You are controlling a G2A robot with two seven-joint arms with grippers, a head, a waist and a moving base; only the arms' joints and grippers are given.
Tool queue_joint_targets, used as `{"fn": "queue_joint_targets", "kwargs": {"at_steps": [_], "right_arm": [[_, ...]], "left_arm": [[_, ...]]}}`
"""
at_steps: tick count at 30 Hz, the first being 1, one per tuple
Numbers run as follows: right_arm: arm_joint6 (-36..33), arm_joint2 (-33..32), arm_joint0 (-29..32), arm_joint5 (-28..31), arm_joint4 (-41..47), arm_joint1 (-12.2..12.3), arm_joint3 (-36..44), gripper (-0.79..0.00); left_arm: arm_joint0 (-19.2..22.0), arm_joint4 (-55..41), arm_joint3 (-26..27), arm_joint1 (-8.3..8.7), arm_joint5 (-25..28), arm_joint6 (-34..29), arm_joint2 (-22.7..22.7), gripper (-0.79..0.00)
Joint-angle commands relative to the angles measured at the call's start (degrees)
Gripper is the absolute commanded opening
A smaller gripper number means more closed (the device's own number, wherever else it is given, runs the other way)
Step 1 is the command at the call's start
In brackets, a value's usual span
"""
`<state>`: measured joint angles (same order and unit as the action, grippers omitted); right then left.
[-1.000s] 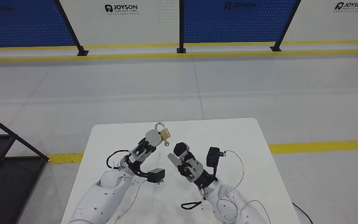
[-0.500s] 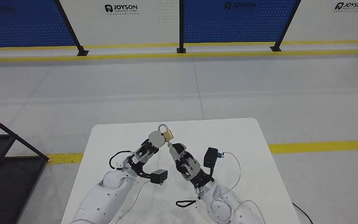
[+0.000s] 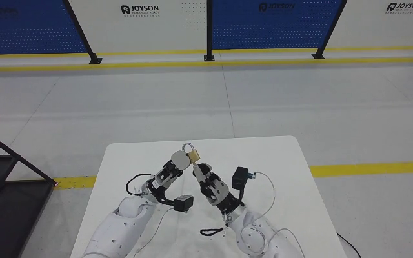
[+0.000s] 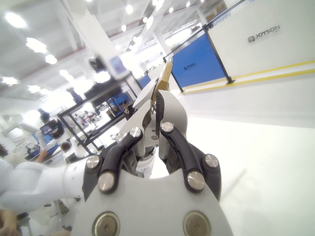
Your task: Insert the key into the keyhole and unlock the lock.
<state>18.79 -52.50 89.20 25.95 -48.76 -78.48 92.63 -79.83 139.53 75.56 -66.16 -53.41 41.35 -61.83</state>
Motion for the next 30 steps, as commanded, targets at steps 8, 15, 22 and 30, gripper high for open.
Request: {"fn": "queue_joint_targets", "kwargs": {"at_steps": [8, 15, 22, 30], "right_arm": [[3.46, 1.02, 0.17, -3.81, -3.72, -0.36, 0.11, -0.785], [9.56, 2.44, 0.09, -9.31, -10.14, -0.88, -0.66, -0.785], [13.91, 3.26, -0.02, -14.6, -15.24, -1.3, -1.24, -0.785], [12.49, 3.07, 0.25, -16.61, -15.79, -1.41, -0.64, -0.785]], "left_arm": [[0.0, 0.0, 0.0, 0.0, 0.0, 0.0, 0.0, -0.785], [0.0, 0.0, 0.0, 0.0, 0.0, 0.0, 0.0, -0.785], [0.0, 0.0, 0.0, 0.0, 0.0, 0.0, 0.0, -0.785], [0.0, 0.0, 0.0, 0.0, 0.0, 0.0, 0.0, -0.785]]}}
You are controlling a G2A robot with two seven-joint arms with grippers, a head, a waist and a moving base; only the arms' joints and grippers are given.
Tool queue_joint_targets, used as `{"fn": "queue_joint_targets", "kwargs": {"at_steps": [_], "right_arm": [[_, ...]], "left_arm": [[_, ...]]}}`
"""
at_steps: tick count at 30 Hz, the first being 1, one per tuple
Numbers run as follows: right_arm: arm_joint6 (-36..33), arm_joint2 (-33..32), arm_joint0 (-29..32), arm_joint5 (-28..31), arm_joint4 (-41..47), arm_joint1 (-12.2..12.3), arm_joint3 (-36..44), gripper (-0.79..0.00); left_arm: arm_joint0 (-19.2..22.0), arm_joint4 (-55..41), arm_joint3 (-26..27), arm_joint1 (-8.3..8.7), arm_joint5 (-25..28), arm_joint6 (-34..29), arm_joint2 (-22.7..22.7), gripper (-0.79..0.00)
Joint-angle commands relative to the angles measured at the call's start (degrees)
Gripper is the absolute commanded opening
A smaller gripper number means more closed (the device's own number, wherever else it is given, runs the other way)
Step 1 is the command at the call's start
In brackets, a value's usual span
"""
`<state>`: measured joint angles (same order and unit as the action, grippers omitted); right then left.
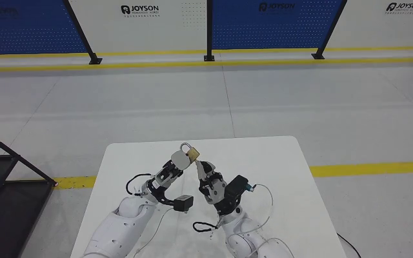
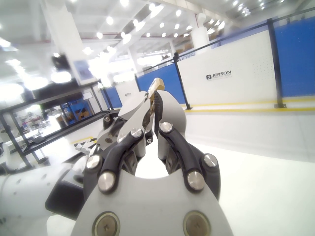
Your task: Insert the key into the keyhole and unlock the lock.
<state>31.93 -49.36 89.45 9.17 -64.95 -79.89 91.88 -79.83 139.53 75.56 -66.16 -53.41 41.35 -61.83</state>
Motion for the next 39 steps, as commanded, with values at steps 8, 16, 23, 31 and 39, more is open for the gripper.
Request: {"fn": "queue_joint_targets", "kwargs": {"at_steps": [8, 16, 23, 31, 39], "right_arm": [[-11.29, -0.86, 0.93, 2.95, 9.98, 0.07, 3.54, -0.785], [-17.56, -2.38, 2.64, 6.16, 18.17, 0.47, 6.72, -0.785], [-20.9, -2.78, 2.88, 6.61, 24.13, 0.45, 7.43, -0.785], [-22.24, -2.68, 2.25, 9.3, 27.83, 0.4, 7.07, -0.785], [-25.03, -3.08, 2.08, 12.23, 34.03, 0.47, 6.84, -0.785]], "left_arm": [[0.0, 0.0, 0.0, 0.0, 0.0, 0.0, 0.0, -0.785], [0.0, 0.0, 0.0, 0.0, 0.0, 0.0, 0.0, -0.785], [0.0, 0.0, 0.0, 0.0, 0.0, 0.0, 0.0, -0.785], [0.0, 0.0, 0.0, 0.0, 0.0, 0.0, 0.0, -0.785], [0.0, 0.0, 0.0, 0.0, 0.0, 0.0, 0.0, -0.785]]}}
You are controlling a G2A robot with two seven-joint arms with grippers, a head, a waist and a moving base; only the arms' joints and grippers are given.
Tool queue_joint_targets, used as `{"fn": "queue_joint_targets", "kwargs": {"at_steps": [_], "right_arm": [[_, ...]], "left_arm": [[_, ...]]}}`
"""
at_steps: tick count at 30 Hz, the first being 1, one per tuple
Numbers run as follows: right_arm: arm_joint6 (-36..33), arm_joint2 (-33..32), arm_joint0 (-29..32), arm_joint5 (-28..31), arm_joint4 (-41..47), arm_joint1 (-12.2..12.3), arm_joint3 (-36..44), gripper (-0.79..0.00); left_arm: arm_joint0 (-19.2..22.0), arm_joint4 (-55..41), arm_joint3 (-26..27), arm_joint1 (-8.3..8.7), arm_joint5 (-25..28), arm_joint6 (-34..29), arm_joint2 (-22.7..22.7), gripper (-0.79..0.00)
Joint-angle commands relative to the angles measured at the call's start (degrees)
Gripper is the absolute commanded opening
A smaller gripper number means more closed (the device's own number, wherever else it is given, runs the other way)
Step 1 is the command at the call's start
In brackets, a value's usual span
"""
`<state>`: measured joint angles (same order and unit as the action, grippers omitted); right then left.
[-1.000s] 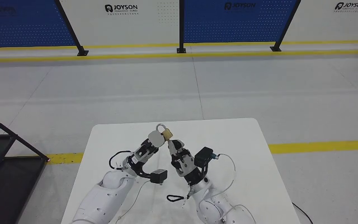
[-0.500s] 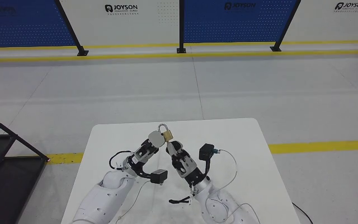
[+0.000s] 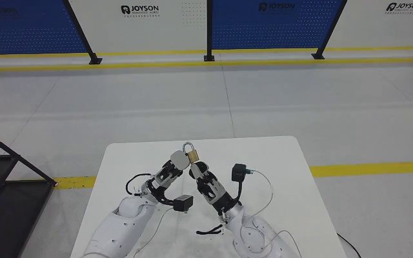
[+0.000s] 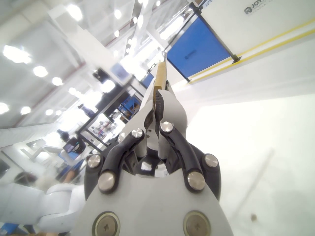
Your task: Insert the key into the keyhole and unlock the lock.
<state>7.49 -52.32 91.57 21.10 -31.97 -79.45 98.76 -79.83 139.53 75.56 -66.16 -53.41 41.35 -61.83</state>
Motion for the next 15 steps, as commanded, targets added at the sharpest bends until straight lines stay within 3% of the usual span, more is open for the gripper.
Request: {"fn": "queue_joint_targets", "kwargs": {"at_steps": [1, 11, 15], "right_arm": [[-1.8, -0.38, -0.2, 0.54, 2.4, 0.08, -0.08, -0.785], [-2.43, -0.49, -0.33, 0.46, 3.11, 0.1, -0.05, -0.785], [-3.87, -0.72, 0.01, 0.98, 7.6, 0.12, 0.39, -0.785]], "left_arm": [[0.0, 0.0, 0.0, 0.0, 0.0, 0.0, 0.0, -0.785], [0.0, 0.0, 0.0, 0.0, 0.0, 0.0, 0.0, -0.785], [0.0, 0.0, 0.0, 0.0, 0.0, 0.0, 0.0, -0.785]]}}
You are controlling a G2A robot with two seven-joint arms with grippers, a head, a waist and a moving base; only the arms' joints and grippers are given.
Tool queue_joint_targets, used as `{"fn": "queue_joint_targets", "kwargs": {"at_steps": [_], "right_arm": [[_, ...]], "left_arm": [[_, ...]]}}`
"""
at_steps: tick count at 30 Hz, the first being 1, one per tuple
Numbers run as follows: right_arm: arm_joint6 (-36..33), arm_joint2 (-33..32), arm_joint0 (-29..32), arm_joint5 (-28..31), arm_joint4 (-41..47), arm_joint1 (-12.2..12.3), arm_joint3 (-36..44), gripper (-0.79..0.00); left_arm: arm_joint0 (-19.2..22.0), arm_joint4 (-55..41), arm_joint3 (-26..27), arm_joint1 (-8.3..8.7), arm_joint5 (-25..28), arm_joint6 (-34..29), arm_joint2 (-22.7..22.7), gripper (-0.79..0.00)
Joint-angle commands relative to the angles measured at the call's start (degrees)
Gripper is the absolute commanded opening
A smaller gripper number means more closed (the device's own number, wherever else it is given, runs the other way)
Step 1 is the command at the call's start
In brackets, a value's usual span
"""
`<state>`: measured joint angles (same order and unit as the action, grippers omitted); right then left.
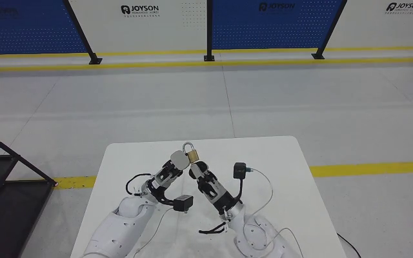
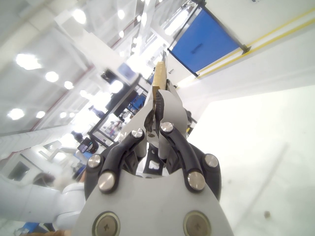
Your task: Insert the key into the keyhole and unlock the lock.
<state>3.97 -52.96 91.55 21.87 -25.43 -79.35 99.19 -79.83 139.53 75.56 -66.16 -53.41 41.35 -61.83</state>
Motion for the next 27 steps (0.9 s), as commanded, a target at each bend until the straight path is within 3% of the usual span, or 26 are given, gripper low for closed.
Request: {"fn": "queue_joint_targets", "kwargs": {"at_steps": [1, 11, 21, 27], "right_arm": [[-0.83, -0.17, 0.02, 0.34, 2.06, 0.03, -0.08, -0.785], [-7.72, -1.26, -1.08, 1.22, 12.97, 0.25, -0.46, -0.785], [-7.65, -1.25, -1.02, 1.29, 13.47, 0.23, -0.33, -0.785], [-13.65, -1.86, -1.38, 2.73, 26.21, 0.35, -0.47, -0.785]], "left_arm": [[0.0, 0.0, 0.0, 0.0, 0.0, 0.0, 0.0, -0.785], [0.0, 0.0, 0.0, 0.0, 0.0, 0.0, 0.0, -0.785], [0.0, 0.0, 0.0, 0.0, 0.0, 0.0, 0.0, -0.785], [0.0, 0.0, 0.0, 0.0, 0.0, 0.0, 0.0, -0.785]]}}
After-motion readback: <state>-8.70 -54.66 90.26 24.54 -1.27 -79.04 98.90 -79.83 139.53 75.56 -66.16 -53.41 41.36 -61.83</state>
